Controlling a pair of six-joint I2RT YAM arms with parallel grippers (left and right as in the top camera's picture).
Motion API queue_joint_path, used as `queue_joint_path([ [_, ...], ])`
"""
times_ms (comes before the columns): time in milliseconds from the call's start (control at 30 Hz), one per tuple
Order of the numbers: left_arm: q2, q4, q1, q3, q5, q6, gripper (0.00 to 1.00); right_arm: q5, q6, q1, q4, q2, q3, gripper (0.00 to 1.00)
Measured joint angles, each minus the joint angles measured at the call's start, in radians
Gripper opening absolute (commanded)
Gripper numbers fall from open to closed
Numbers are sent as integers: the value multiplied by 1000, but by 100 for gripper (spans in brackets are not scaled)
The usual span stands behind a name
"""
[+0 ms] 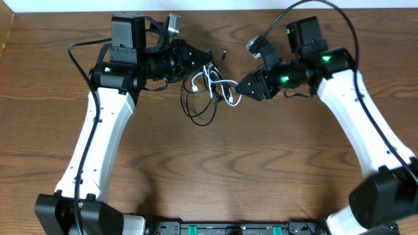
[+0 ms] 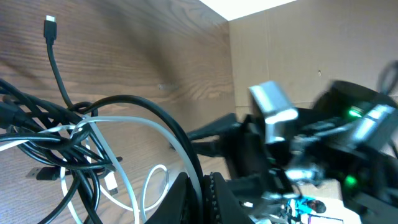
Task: Untangle cables
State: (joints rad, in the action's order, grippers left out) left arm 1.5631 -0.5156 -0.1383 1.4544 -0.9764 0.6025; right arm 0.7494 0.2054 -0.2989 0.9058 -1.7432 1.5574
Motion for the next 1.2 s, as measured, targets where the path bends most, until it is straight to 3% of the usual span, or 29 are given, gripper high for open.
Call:
queue_joint_path([
  [167,0,0,0,0,-7,0,8,132,61,0,-13,-65,-1,54],
  [367,0,0,0,0,-10,0,8,289,121,0,-19,-112,-1,41],
  [567,0,-8,0,0,39,-2,8,418,145,0,-24,-113,-1,2],
  [733,0,-48,0,0,153,-6,7,492,146,11,5,-113,-1,1],
  [967,0,-221,-2,0,455,-8,8,537,142,70,16,-78,-2,1],
  [1200,0,-312,-2,0,644,-19,8,557,113,123,16,95,-2,1],
])
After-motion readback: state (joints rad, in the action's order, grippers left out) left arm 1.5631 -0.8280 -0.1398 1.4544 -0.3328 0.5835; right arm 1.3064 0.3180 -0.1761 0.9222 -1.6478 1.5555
